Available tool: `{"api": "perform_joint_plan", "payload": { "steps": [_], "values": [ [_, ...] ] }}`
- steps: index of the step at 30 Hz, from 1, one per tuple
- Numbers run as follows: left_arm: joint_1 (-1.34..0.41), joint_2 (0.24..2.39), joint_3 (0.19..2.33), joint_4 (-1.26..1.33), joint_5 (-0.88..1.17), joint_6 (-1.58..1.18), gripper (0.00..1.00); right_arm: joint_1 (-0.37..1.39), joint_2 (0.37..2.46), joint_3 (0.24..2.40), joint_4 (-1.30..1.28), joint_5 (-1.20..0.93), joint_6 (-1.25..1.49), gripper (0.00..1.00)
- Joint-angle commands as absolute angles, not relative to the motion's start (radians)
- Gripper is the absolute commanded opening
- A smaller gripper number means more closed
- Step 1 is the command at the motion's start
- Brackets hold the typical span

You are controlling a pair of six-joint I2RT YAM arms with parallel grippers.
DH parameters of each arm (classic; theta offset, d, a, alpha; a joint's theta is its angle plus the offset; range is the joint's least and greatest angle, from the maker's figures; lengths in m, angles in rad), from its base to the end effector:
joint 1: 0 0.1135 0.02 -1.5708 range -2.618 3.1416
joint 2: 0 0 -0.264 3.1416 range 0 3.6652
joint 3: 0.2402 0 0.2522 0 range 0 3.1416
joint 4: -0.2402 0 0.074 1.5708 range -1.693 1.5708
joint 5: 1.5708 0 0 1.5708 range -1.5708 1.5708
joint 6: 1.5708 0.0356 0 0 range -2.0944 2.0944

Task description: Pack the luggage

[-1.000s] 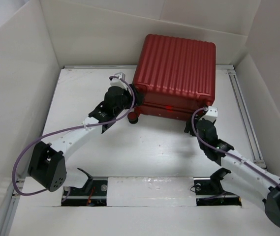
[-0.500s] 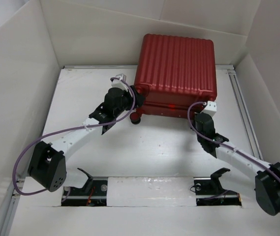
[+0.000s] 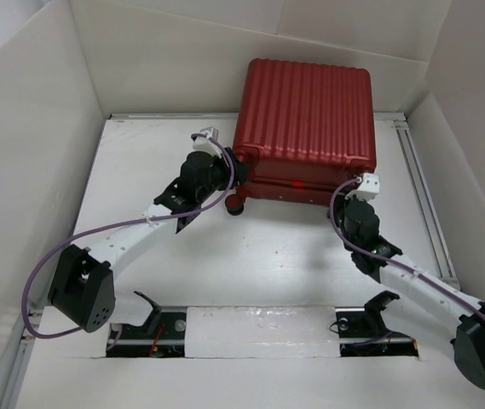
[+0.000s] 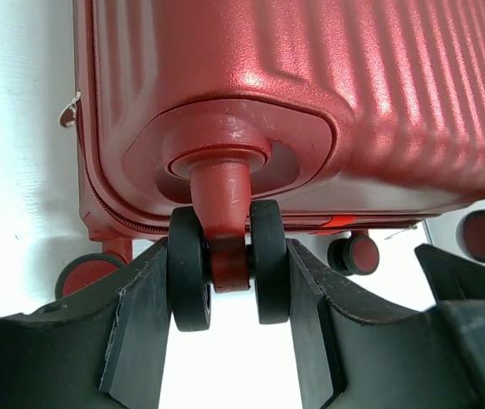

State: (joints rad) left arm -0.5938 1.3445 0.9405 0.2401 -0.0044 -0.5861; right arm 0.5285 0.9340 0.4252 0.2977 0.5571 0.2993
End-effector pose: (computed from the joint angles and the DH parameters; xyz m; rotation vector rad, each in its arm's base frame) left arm 0.2634 -0.1776 0.3118 0.0036 1.8140 -0.8527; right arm 0.1892 0.0887 0.2370 0.1967 1.7397 0.1080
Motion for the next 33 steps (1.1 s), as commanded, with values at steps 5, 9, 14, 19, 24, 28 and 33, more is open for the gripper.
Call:
{"api": "perform_joint_plan", "payload": {
  "steps": [5, 9, 14, 19, 24, 28, 33],
  "values": [
    [-0.600, 1.313, 0.925, 0.296, 0.000, -0.583, 0.51, 0.515, 0.995, 0.518, 0.123, 0.653, 0.399, 0.61],
    [-0.600, 1.275, 0.868, 0.359, 0.000, -0.604, 0.61, 0.515, 1.032, 0.518, 0.161, 0.698, 0.445, 0.63],
    [-0.600, 1.191, 0.752, 0.445, -0.009, -0.617, 0.64, 0.444, 1.042, 0.469, 0.343, 0.666, 0.445, 0.65],
    [-0.600, 1.108, 0.669, 0.538, 0.083, -0.638, 0.64, 0.374, 1.078, 0.407, 0.521, 0.644, 0.445, 0.58],
    [-0.600, 1.088, 0.634, 0.558, 0.104, -0.626, 0.62, 0.330, 1.156, 0.414, 0.647, 0.548, 0.411, 0.48],
    [-0.600, 1.097, 0.634, 0.558, 0.104, -0.615, 0.60, 0.330, 1.177, 0.377, 0.779, 0.522, 0.390, 0.26],
    [-0.600, 1.117, 0.624, 0.568, 0.095, -0.606, 0.59, 0.330, 1.189, 0.347, 0.865, 0.522, 0.370, 0.00]
  ]
}}
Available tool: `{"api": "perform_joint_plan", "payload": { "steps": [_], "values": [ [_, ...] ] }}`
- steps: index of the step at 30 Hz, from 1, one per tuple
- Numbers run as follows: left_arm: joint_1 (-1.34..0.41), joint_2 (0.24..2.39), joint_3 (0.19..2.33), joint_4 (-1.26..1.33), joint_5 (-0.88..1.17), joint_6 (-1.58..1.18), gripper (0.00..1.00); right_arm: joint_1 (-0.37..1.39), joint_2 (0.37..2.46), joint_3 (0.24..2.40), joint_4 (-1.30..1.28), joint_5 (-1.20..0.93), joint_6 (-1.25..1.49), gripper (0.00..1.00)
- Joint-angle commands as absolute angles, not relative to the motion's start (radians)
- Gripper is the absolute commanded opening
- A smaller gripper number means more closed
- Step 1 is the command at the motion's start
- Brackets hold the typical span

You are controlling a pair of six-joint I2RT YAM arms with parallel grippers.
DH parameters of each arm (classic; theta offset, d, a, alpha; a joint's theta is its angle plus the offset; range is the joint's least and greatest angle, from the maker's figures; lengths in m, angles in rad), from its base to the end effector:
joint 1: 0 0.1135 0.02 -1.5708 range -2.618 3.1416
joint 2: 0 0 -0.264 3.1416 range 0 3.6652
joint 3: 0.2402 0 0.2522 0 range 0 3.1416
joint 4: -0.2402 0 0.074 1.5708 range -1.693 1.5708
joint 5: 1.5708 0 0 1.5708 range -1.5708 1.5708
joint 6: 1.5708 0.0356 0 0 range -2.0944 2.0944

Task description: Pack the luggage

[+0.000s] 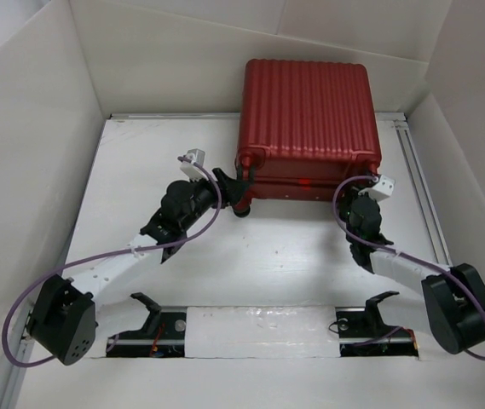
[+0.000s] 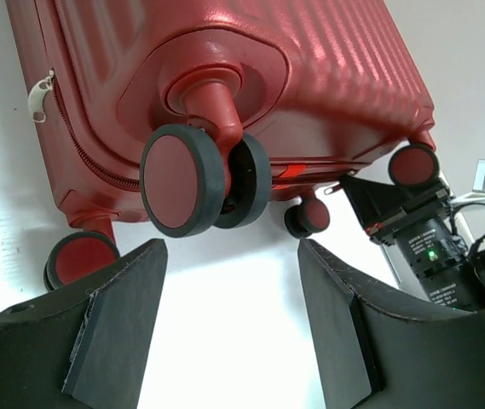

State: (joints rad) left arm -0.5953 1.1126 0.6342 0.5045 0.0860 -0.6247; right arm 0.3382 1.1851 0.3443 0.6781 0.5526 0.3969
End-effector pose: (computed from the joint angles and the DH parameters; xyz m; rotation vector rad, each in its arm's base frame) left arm 0.2117 -0.1471 0.2936 0.0482 1.6377 -1.0202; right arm 0.2247 0.0592 0.1987 0.4488 1.6496 0.0674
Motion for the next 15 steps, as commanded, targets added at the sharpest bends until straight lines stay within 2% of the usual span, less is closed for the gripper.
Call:
{"api": "perform_joint_plan", "payload": {
  "steps": [1, 8, 12, 15],
  "values": [
    [-0.600, 1.117, 0.624, 0.568, 0.095, -0.606, 0.59, 0.330, 1.189, 0.338, 0.894, 0.511, 0.370, 0.00],
    [-0.600, 1.184, 0.682, 0.540, 0.063, -0.562, 0.60, 0.389, 1.167, 0.292, 0.904, 0.449, 0.414, 0.00],
    [-0.600, 1.244, 0.768, 0.517, 0.042, -0.549, 0.60, 0.625, 1.218, 0.291, 0.888, 0.521, 0.402, 0.00],
    [-0.600, 1.276, 0.822, 0.462, 0.000, -0.540, 0.61, 0.745, 1.252, 0.324, 0.833, 0.651, 0.359, 0.00]
  ]
}}
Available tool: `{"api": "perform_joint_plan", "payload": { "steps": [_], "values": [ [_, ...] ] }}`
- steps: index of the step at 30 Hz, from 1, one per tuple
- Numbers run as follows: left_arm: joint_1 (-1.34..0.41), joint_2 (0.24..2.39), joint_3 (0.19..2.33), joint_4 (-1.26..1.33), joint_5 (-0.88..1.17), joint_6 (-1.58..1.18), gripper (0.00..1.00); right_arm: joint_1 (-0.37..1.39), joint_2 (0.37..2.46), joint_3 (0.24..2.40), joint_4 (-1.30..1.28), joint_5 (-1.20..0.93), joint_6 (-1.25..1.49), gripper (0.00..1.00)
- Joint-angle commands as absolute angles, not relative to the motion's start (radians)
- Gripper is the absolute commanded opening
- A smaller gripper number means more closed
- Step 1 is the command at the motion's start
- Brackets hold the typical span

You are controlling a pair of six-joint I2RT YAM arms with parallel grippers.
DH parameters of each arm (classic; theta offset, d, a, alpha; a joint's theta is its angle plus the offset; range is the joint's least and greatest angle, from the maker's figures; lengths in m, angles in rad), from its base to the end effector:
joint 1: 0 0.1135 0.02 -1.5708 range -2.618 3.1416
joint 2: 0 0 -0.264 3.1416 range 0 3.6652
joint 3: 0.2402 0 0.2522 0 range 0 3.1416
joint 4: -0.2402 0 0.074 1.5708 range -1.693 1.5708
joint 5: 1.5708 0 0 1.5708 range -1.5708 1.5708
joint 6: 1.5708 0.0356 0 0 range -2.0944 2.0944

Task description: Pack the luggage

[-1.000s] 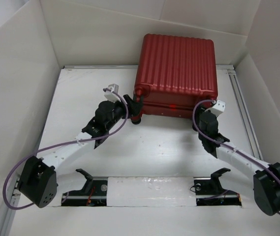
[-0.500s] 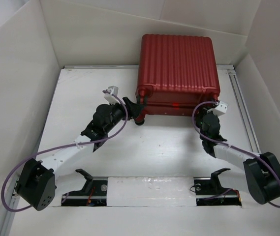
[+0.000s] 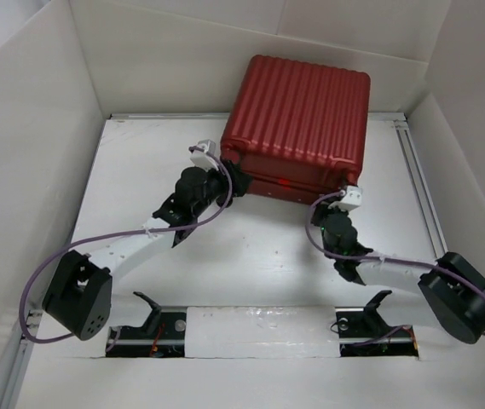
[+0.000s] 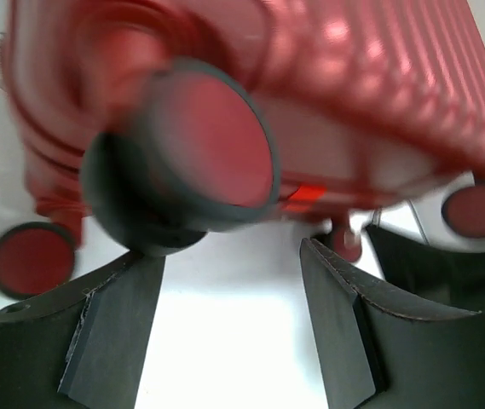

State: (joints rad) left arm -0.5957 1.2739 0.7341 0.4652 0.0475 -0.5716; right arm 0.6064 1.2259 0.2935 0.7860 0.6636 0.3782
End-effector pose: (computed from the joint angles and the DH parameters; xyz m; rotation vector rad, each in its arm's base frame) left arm 0.2416 -0.1658 0.2834 0.0590 1.7282 -0.9184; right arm 0.1981 0.1107 0.1861 0.2941 1.6630 0.1691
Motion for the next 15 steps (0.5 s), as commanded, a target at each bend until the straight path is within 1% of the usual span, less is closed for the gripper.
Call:
{"api": "perform_joint_plan", "payload": {
  "steps": [1, 3, 4, 5, 6, 7, 8, 10, 14, 15],
  "values": [
    [-0.600, 1.276, 0.822, 0.447, -0.020, -0.540, 0.61, 0.796, 1.252, 0.337, 0.801, 0.710, 0.359, 0.00],
    [-0.600, 1.252, 0.806, 0.426, -0.076, -0.557, 0.63, 0.796, 1.195, 0.347, 0.720, 0.710, 0.359, 0.00],
    [-0.600, 1.232, 0.767, 0.426, -0.145, -0.569, 0.69, 0.796, 1.171, 0.347, 0.701, 0.719, 0.359, 0.00],
    [-0.600, 1.186, 0.749, 0.426, -0.181, -0.578, 0.87, 0.796, 1.142, 0.333, 0.683, 0.719, 0.359, 0.00],
    [-0.600, 1.166, 0.738, 0.399, -0.217, -0.593, 0.93, 0.784, 1.084, 0.324, 0.663, 0.698, 0.368, 0.00],
    [-0.591, 1.148, 0.726, 0.379, -0.289, -0.603, 0.96, 0.772, 1.054, 0.324, 0.613, 0.683, 0.368, 0.00],
    [-0.578, 1.123, 0.726, 0.370, -0.307, -0.603, 0.99, 0.750, 1.027, 0.324, 0.588, 0.661, 0.368, 0.00],
    [-0.543, 1.123, 0.738, 0.309, -0.317, -0.612, 0.99, 0.732, 0.945, 0.313, 0.545, 0.634, 0.368, 0.00],
    [-0.416, 1.204, 0.816, 0.278, -0.198, -0.598, 0.99, 0.692, 0.861, 0.295, 0.485, 0.571, 0.368, 0.00],
    [-0.397, 1.241, 0.827, 0.290, -0.131, -0.598, 0.99, 0.692, 0.861, 0.295, 0.476, 0.551, 0.359, 0.00]
  ]
}}
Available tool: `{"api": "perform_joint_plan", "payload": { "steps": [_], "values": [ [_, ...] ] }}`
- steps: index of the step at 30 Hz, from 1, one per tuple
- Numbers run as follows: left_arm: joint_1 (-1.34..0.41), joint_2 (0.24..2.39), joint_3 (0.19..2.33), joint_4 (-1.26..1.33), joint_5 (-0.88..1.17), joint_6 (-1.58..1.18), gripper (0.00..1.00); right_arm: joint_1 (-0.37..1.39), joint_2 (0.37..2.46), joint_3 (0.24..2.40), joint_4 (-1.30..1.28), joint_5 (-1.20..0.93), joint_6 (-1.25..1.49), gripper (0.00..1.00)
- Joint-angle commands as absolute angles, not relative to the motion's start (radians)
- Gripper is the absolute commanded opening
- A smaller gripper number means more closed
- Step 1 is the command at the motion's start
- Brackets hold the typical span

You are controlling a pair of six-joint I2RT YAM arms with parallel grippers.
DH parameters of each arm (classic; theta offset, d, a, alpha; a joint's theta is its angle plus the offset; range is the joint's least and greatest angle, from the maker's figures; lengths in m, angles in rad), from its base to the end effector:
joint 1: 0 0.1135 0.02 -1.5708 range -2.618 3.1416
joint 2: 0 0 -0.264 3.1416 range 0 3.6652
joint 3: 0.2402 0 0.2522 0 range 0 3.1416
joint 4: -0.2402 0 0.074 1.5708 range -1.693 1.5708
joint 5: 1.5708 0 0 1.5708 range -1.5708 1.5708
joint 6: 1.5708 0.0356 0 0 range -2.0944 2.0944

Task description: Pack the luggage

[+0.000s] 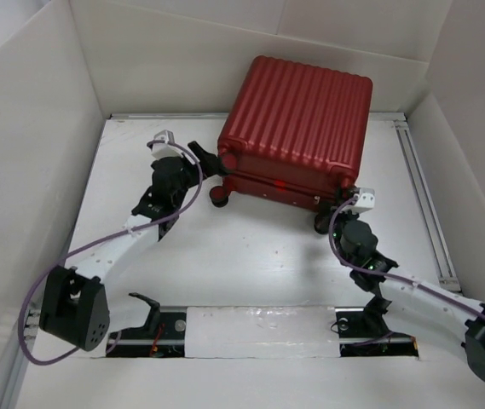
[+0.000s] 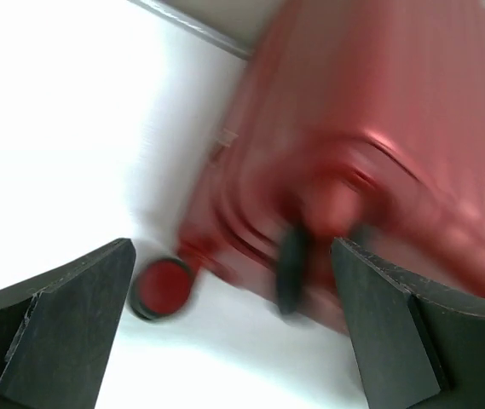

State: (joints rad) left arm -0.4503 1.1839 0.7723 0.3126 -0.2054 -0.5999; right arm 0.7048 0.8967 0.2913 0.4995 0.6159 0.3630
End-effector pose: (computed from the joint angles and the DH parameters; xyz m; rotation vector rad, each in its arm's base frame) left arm 0.2527 -0.1141 0.3042 -0.2850 1.6817 -0.6195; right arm 0.1605 0.1095 0.2188 0.1791 1.6558 0.2944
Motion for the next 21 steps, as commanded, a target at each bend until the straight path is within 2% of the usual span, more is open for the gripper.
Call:
{"api": "perform_joint_plan", "payload": {
  "steps": [1, 6, 16, 17, 18, 19, 20, 21],
  "values": [
    [-0.397, 1.256, 0.839, 0.299, -0.130, -0.588, 0.99, 0.681, 0.850, 0.295, 0.476, 0.551, 0.359, 0.00],
    [-0.397, 1.310, 0.839, 0.457, 0.045, -0.546, 0.96, 0.681, 0.861, 0.295, 0.463, 0.500, 0.359, 0.00],
    [-0.437, 1.319, 0.867, 0.535, 0.152, -0.521, 0.95, 0.681, 0.879, 0.284, 0.463, 0.482, 0.368, 0.00],
    [-0.437, 1.303, 0.845, 0.544, 0.137, -0.531, 0.95, 0.681, 0.888, 0.284, 0.447, 0.491, 0.368, 0.07],
    [-0.437, 1.258, 0.833, 0.545, 0.127, -0.531, 0.95, 0.681, 0.897, 0.284, 0.433, 0.517, 0.385, 0.20],
    [-0.437, 1.234, 0.821, 0.558, 0.127, -0.540, 0.95, 0.672, 0.926, 0.294, 0.433, 0.517, 0.385, 0.48],
    [-0.437, 1.212, 0.821, 0.558, 0.112, -0.540, 0.95, 0.672, 0.945, 0.295, 0.433, 0.517, 0.394, 0.56],
    [-0.437, 1.175, 0.807, 0.558, 0.103, -0.540, 0.95, 0.661, 0.966, 0.310, 0.433, 0.517, 0.394, 0.60]
  ]
}}
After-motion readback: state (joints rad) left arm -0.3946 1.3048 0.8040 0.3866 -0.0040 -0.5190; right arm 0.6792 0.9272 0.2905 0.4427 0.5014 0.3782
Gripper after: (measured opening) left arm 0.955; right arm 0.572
